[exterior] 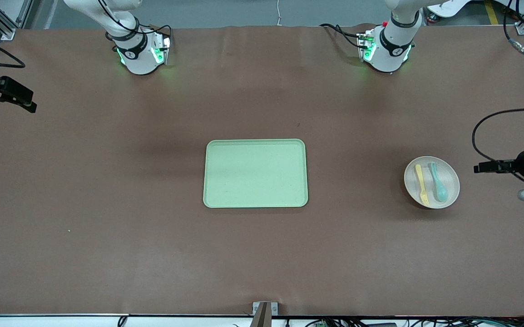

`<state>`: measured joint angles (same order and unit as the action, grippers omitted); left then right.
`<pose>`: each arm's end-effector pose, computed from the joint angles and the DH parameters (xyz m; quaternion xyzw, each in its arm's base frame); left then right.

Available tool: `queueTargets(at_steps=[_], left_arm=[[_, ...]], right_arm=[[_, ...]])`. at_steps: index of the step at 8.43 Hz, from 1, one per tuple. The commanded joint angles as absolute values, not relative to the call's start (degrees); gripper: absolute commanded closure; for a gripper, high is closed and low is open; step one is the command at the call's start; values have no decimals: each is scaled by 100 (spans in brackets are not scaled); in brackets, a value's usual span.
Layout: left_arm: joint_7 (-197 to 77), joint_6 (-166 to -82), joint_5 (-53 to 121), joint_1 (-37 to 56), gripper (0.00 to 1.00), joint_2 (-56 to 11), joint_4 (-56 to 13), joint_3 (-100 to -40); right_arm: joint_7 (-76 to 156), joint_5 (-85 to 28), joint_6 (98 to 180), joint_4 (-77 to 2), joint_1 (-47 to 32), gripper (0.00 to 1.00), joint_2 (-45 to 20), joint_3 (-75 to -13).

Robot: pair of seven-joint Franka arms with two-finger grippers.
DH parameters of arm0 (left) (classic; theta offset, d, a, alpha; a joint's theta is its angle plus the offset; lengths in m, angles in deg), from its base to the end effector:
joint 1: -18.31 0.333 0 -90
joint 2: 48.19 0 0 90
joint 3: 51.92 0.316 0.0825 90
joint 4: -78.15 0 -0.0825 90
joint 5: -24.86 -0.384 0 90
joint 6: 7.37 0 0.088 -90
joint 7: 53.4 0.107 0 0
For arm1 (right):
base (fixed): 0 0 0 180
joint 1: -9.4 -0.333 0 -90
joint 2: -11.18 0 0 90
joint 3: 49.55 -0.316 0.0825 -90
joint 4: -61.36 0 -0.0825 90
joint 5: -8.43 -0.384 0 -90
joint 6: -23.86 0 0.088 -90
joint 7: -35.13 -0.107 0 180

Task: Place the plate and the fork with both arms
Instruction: 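Reach the left gripper down to the rim of the white plate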

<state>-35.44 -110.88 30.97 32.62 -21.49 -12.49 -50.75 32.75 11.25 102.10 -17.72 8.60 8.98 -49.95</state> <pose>0.6338 0.1647 0.3506 0.9917 -0.0034 -0.1020 0.0779 0.5438 0.0053 0.6740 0.9993 -0.0147 -0.0258 0.0249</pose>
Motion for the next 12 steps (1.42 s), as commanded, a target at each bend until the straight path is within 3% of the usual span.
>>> queueTargets(at_steps=[1, 3, 8, 12], left_arm=[[-3188, -11553, 3390, 3421, 0, -1439, -1080, -5104], [-2969, -11960, 3391, 3579, 1, -857, -1080, -5113], [-2791, -12146, 3444, 3632, 59, -601, -1177, -5121], [-2695, -12172, 3444, 3668, 85, -618, -1256, -5121]], right_arm=[[3319, 1177, 10261, -1854, 834, 0, 951, -4990], [3328, 1107, 10261, -1854, 852, 0, 943, -4990], [3328, 1098, 10243, -1854, 738, 0, 899, -4990], [3328, 1098, 10234, -1854, 738, 0, 890, -4990]])
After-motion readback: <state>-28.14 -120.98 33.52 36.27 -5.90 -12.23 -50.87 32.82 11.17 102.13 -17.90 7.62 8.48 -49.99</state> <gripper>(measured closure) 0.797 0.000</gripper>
